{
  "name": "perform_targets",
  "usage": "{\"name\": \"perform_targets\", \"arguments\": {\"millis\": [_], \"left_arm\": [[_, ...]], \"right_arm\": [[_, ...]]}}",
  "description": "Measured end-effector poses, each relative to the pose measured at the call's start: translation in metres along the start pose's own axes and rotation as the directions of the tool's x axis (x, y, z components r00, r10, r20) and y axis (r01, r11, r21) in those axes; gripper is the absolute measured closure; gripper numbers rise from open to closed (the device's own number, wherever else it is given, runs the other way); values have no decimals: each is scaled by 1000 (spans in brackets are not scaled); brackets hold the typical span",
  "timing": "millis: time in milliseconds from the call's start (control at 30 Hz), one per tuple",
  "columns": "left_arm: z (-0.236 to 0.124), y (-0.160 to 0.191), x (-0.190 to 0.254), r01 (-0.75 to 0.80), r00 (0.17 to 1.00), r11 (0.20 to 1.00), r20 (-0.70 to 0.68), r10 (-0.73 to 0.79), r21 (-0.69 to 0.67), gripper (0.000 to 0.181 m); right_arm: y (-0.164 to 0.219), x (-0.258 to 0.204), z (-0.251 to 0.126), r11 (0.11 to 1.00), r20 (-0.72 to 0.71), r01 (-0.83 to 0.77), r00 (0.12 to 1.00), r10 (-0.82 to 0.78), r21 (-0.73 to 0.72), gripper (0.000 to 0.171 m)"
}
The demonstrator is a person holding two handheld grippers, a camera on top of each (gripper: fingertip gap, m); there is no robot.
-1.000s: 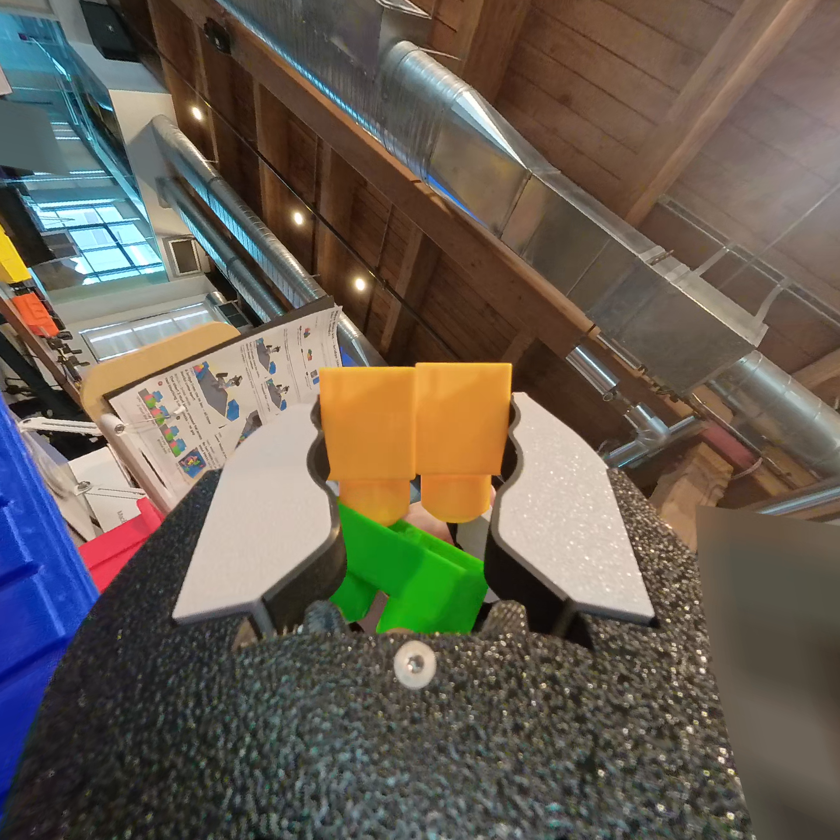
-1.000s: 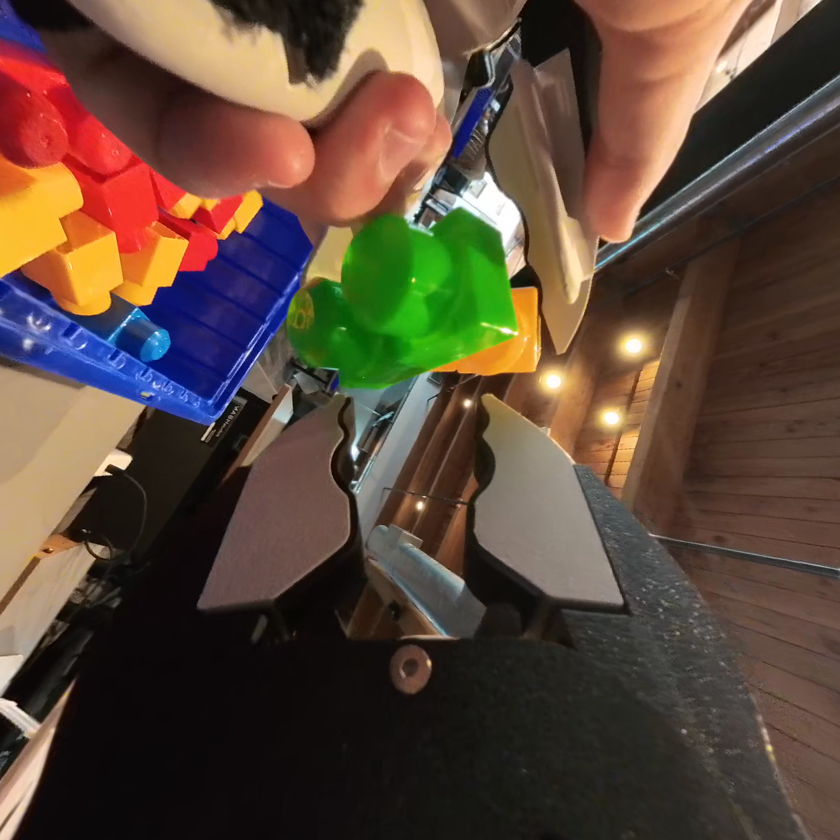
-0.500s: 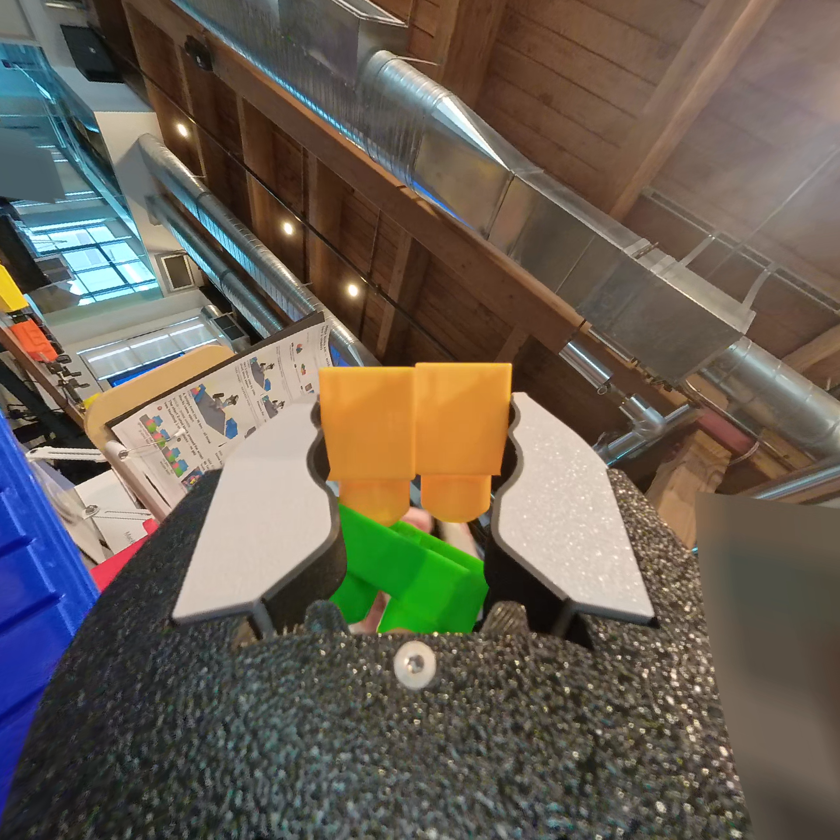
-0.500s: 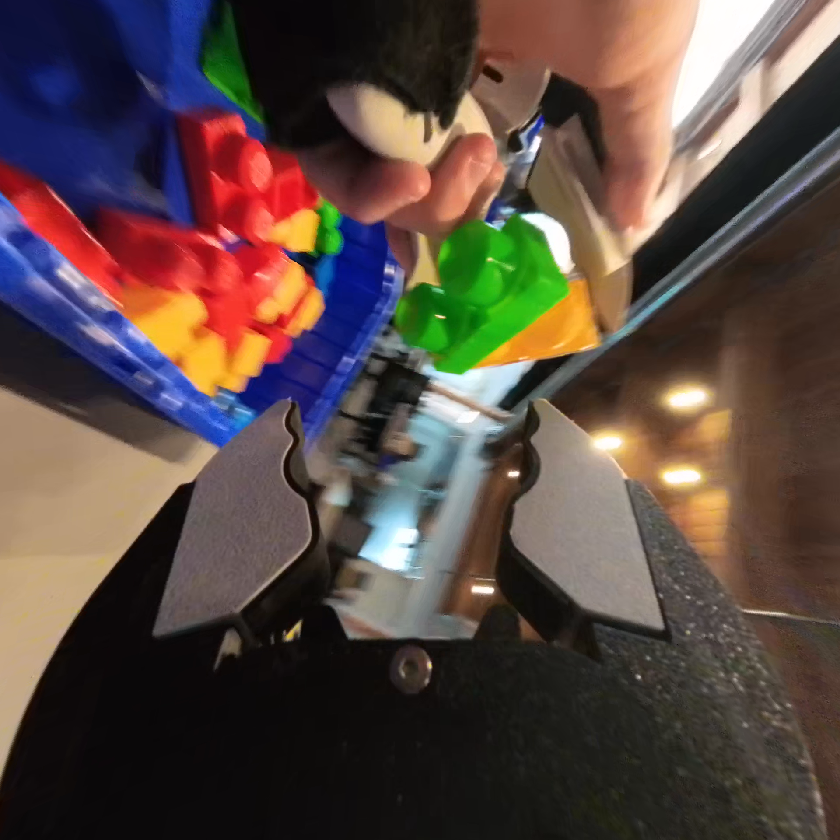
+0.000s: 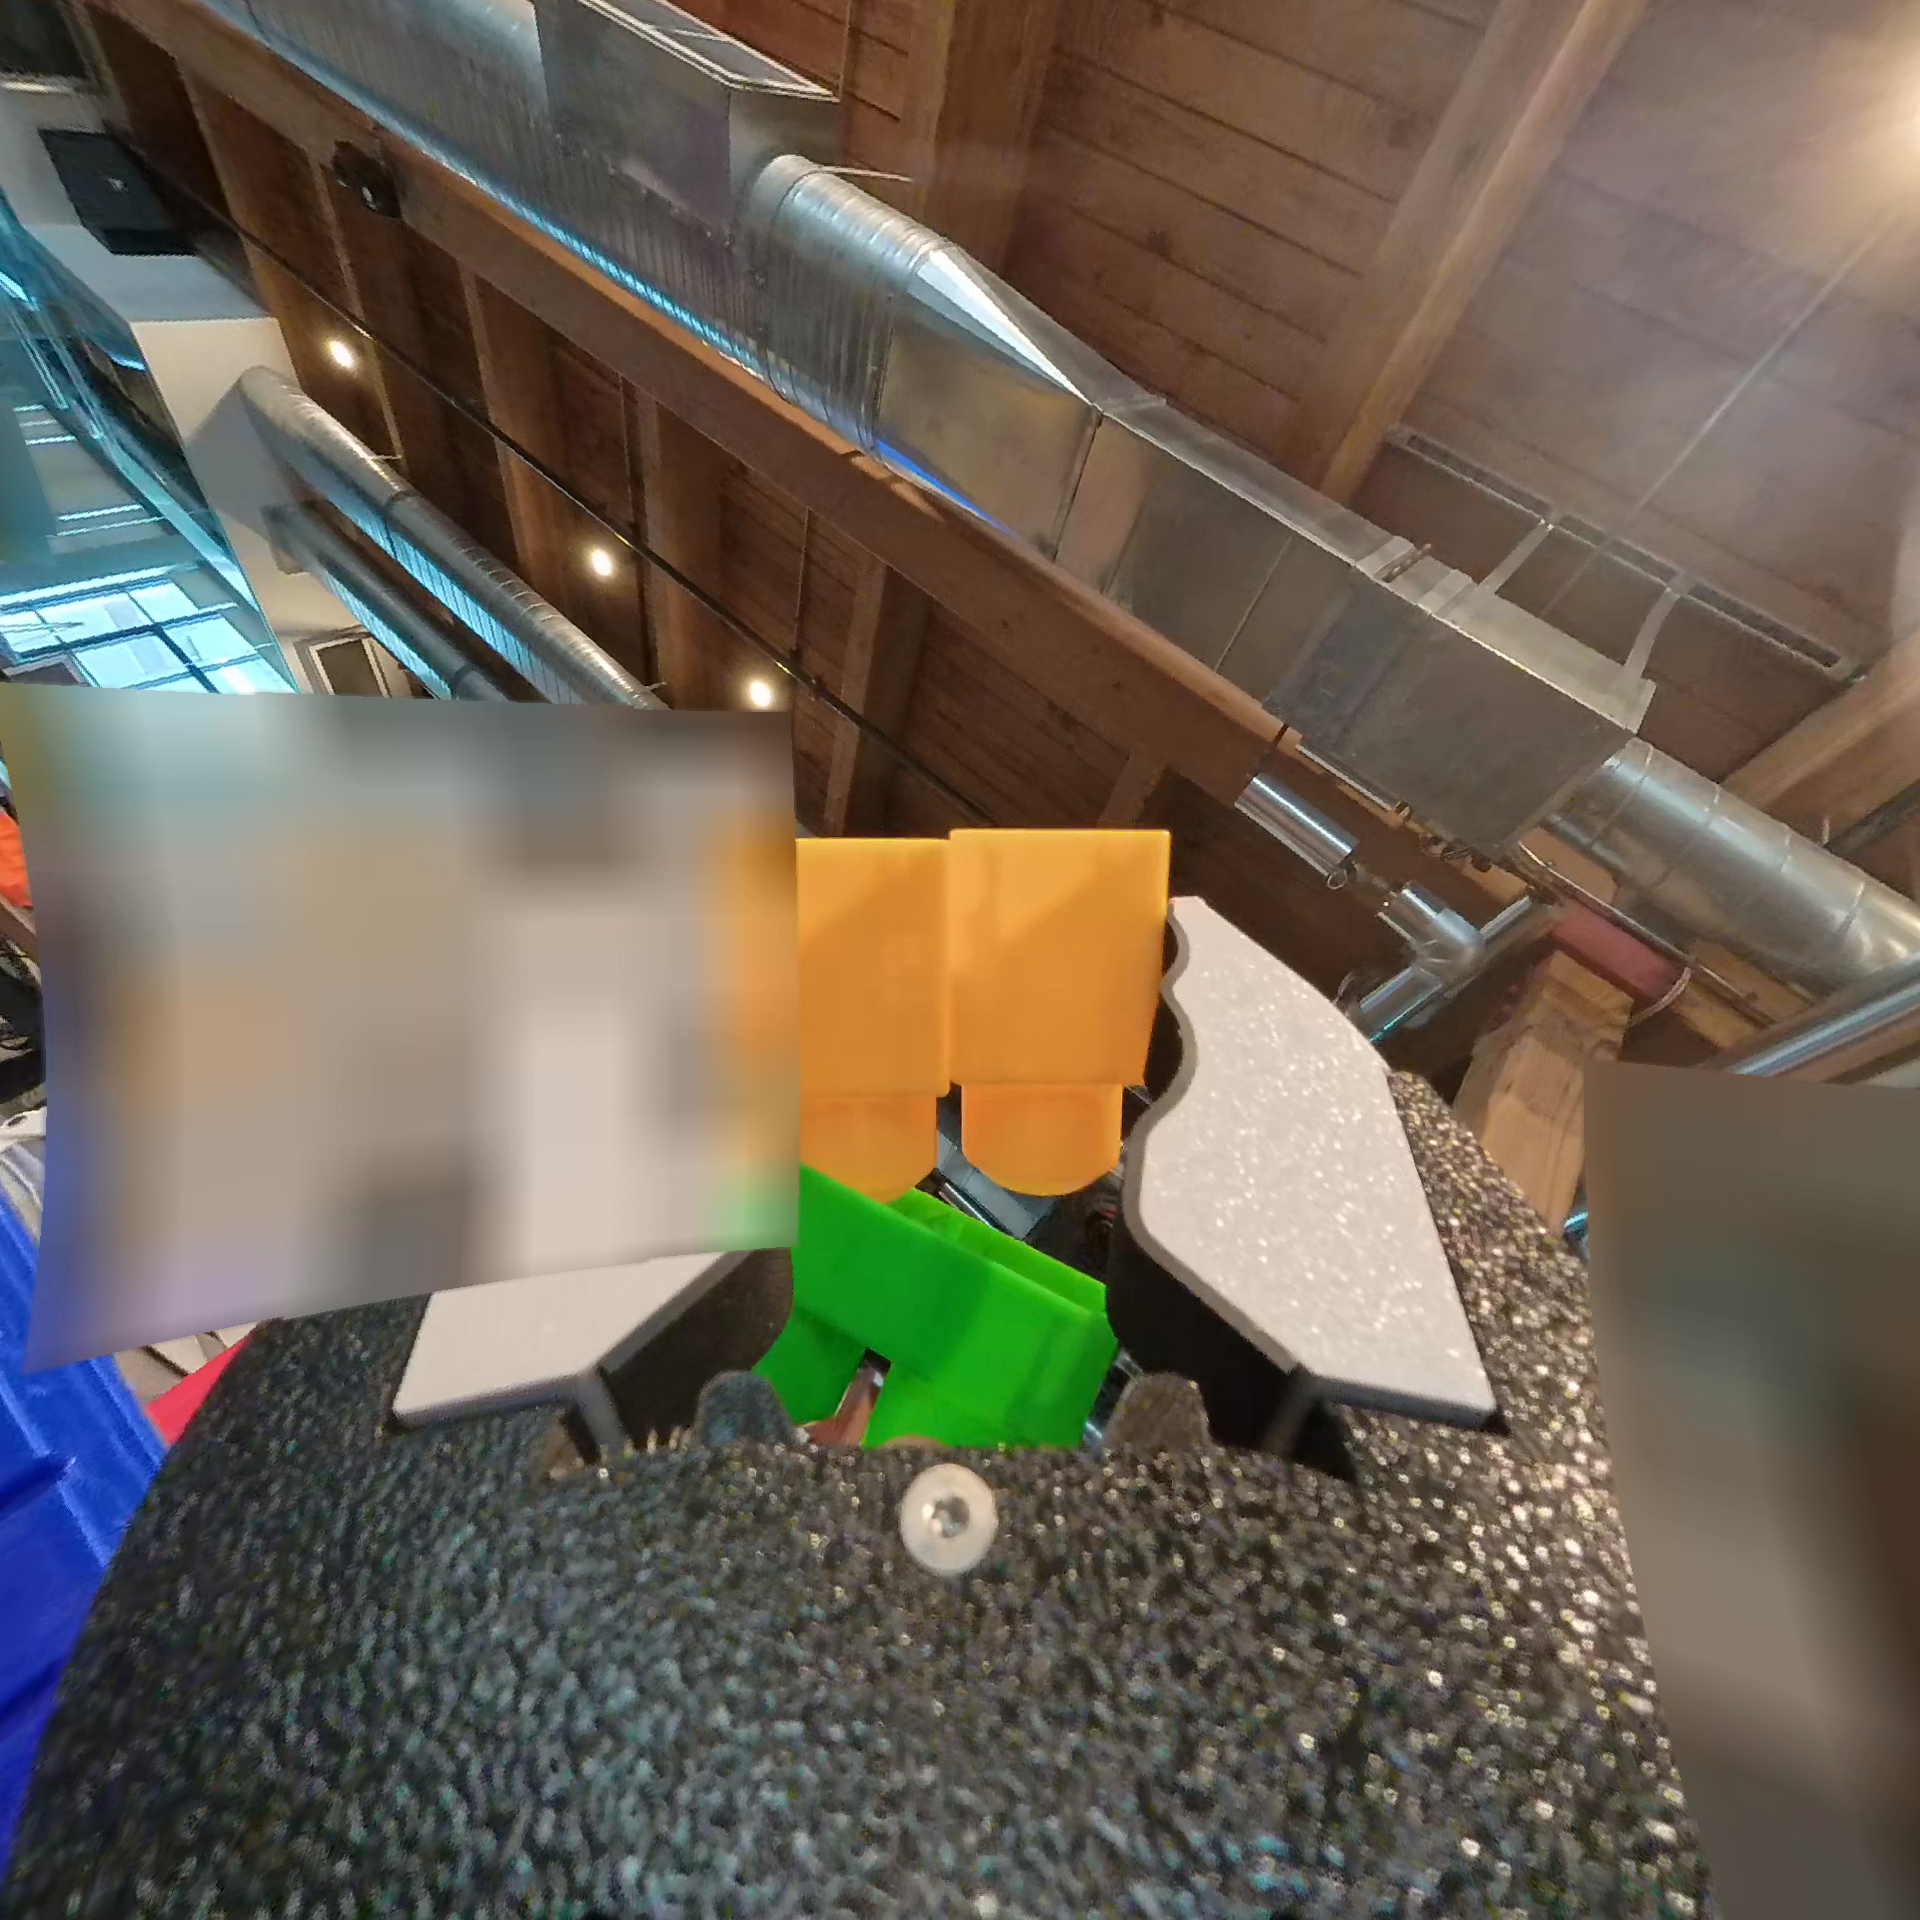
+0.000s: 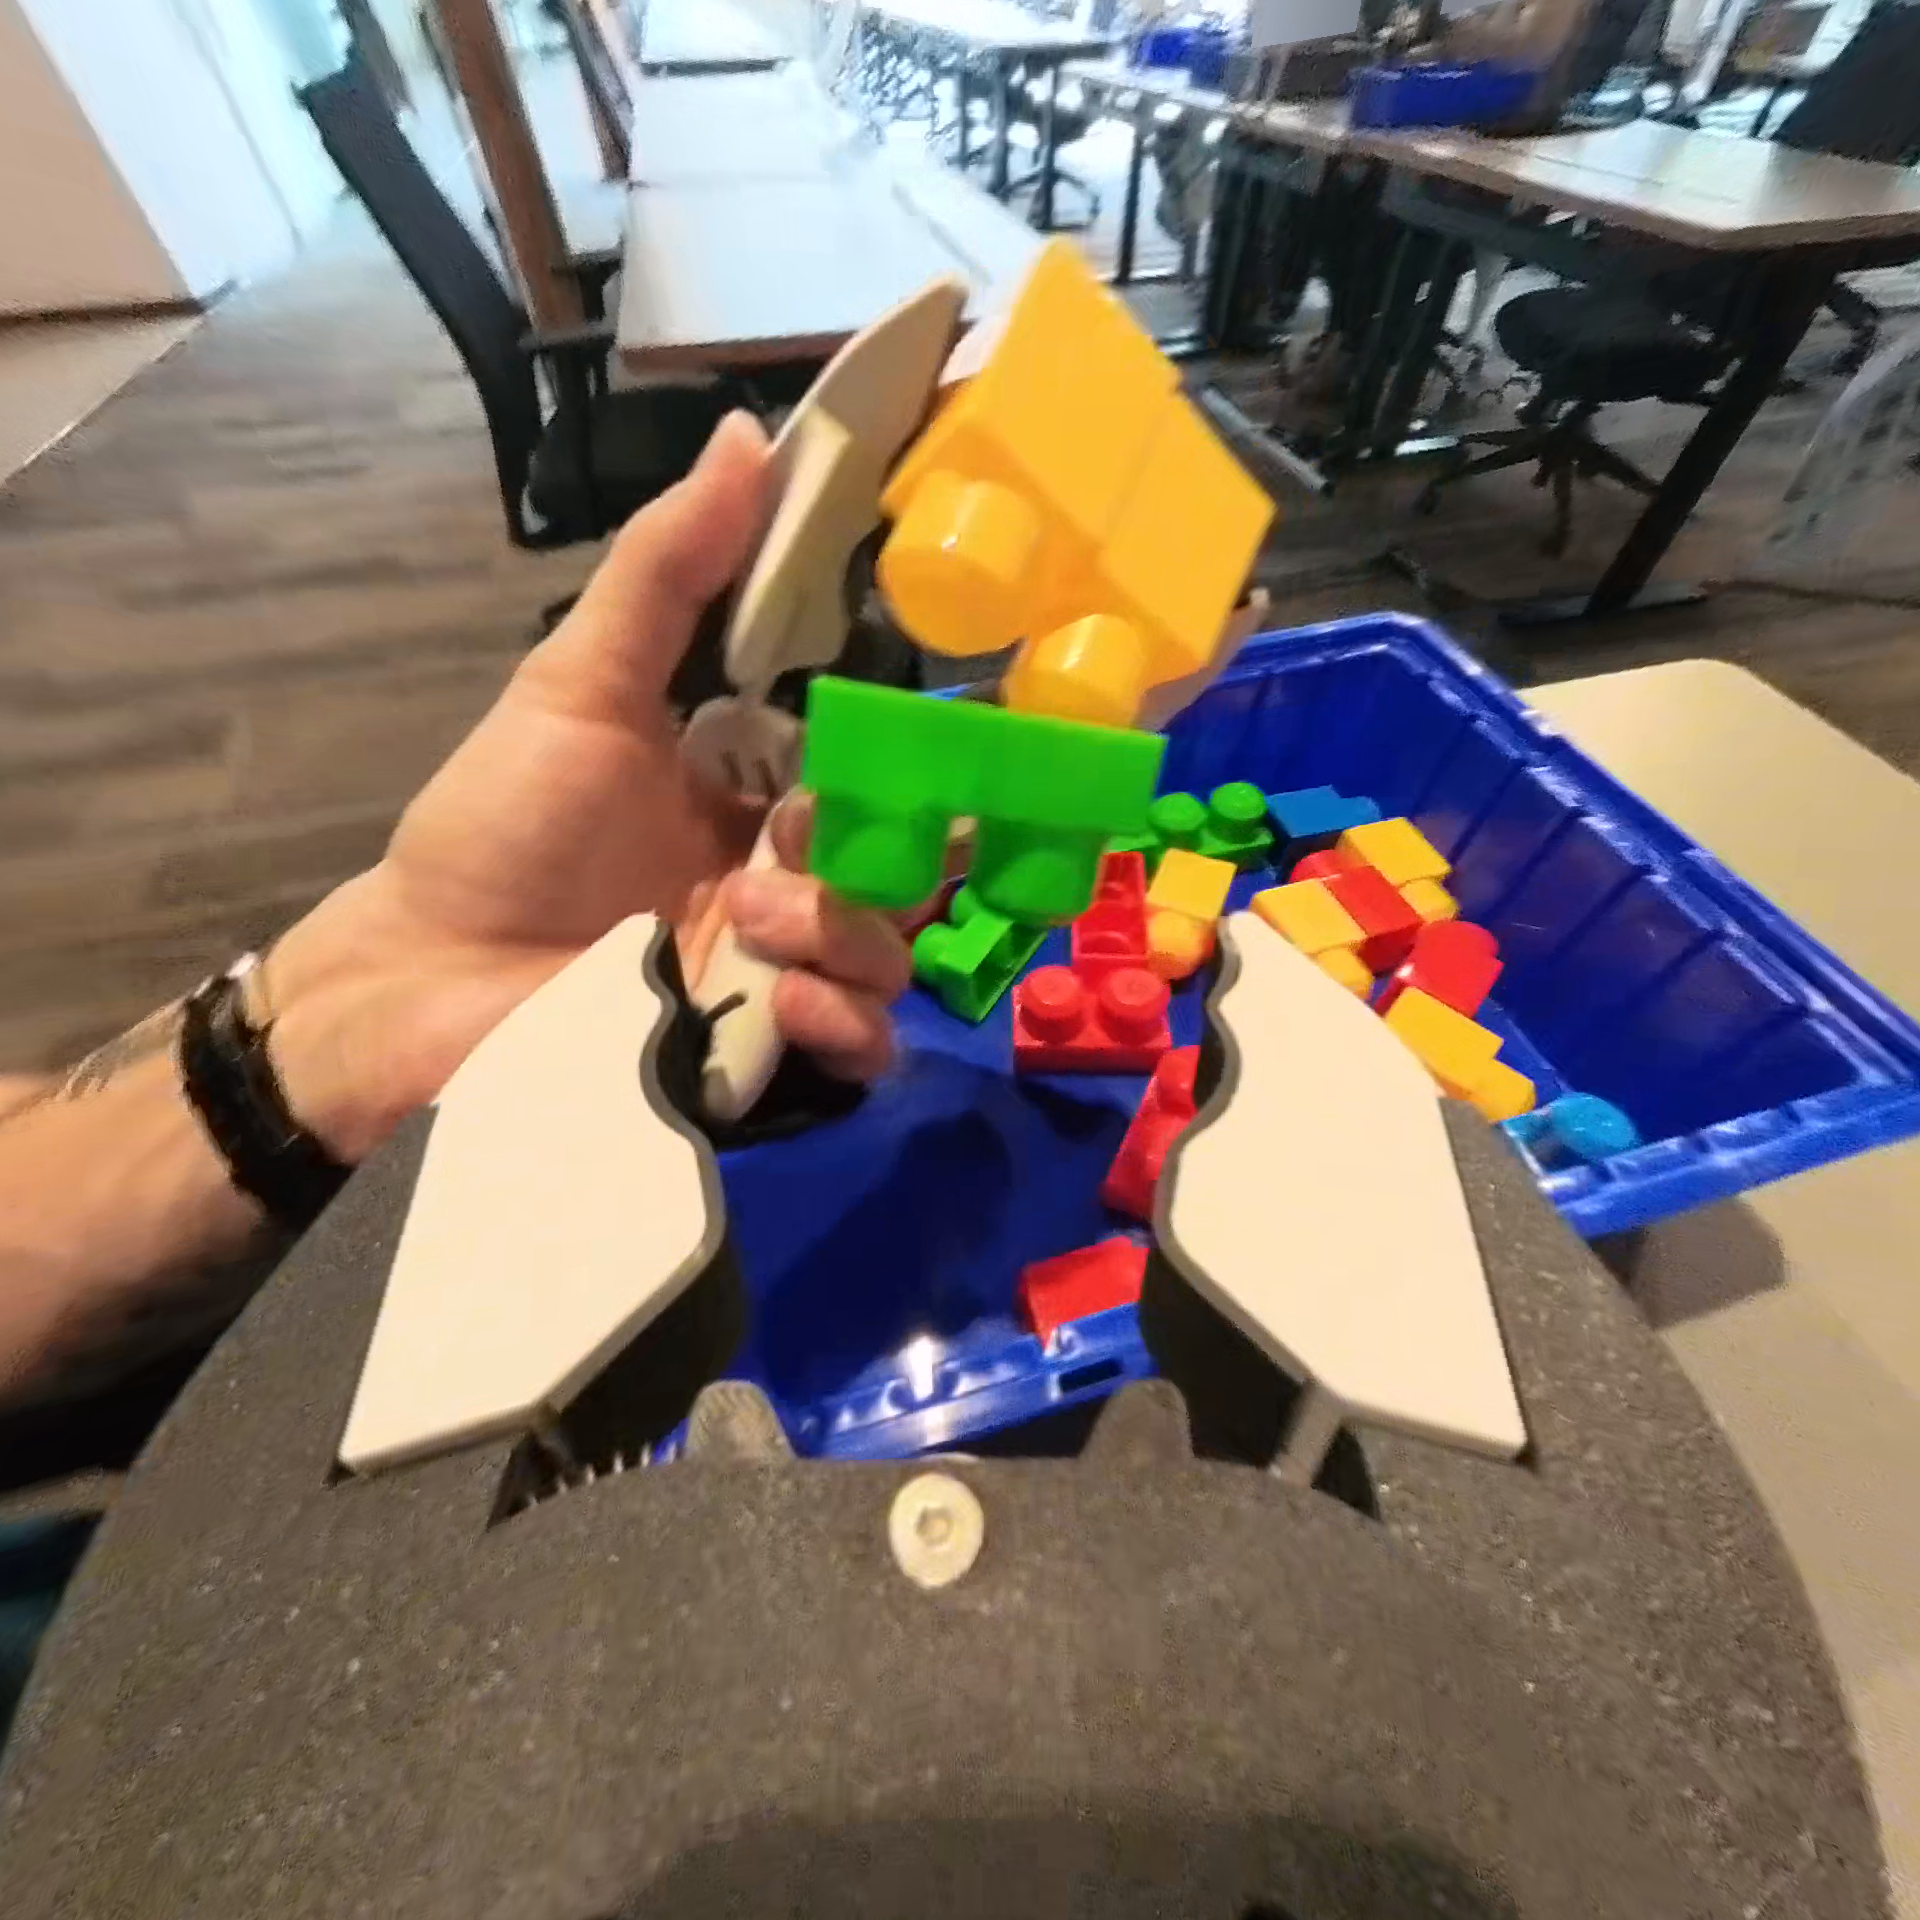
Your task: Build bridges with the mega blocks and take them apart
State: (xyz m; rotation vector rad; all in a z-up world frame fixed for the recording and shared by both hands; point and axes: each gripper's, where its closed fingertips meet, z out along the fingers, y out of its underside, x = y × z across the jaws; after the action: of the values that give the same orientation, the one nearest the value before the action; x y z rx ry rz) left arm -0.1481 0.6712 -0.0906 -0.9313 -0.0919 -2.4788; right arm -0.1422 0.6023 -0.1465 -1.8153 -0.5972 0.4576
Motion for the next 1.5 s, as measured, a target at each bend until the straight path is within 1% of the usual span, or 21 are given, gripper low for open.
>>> {"name": "perform_targets", "arguments": {"millis": [33, 133, 233, 333, 467, 567, 667, 700, 900, 1000, 1167, 1367, 1500], "left_arm": [[0, 1, 0, -2, 1000, 1000, -3, 2, -1, 107], [2, 5, 2, -12, 1000, 1000, -8, 12, -14, 107], [5, 8, 5, -20, 1000, 1000, -23, 19, -20, 107], [6, 9, 9, -41, 999, 999, -36, 40, -24, 107], [7, 12, 11, -42, 998, 999, -47, 40, -30, 107], [8, 14, 11, -40, 998, 999, -50, 38, -35, 107], [8, 15, 12, -42, 998, 998, -56, 40, -38, 107], [9, 15, 12, -44, 998, 998, -56, 42, -39, 107], [8, 17, 12, -54, 997, 998, -61, 51, -42, 107], [9, 19, 14, -64, 995, 997, -76, 60, -50, 107], [12, 24, 20, -134, 986, 984, -113, 121, -118, 107], [18, 38, 33, -238, 966, 950, -152, 209, -204, 107], [23, 53, 41, -350, 933, 894, -187, 307, -278, 107]], "right_arm": [[-4, 6, 0, 1000, -18, -13, 1000, 13, 16, 75], [-14, 12, 0, 995, -7, -82, 997, 83, 48, 75], [-15, 15, 3, 992, 3, -125, 992, 124, 31, 75], [-12, 5, 9, 986, 67, -167, 984, 166, 12, 78], [-8, 1, 14, 989, 68, -147, 987, 146, 11, 84], [-7, -1, 15, 991, 70, -136, 988, 135, 8, 97], [-5, 0, 15, 993, 55, -122, 991, 122, -8, 103], [-5, -1, 15, 992, 63, -126, 990, 126, -13, 108], [-4, -1, 14, 990, 54, -138, 989, 139, -16, 108], [-3, -4, 12, 983, 82, -185, 979, 186, -21, 108], [-2, -9, 5, 945, 182, -322, 927, 328, -64, 108], [-9, -11, -8, 942, 199, -325, 921, 336, -86, 108], [-17, -16, -15, 938, 240, -332, 907, 346, -97, 108]]}}
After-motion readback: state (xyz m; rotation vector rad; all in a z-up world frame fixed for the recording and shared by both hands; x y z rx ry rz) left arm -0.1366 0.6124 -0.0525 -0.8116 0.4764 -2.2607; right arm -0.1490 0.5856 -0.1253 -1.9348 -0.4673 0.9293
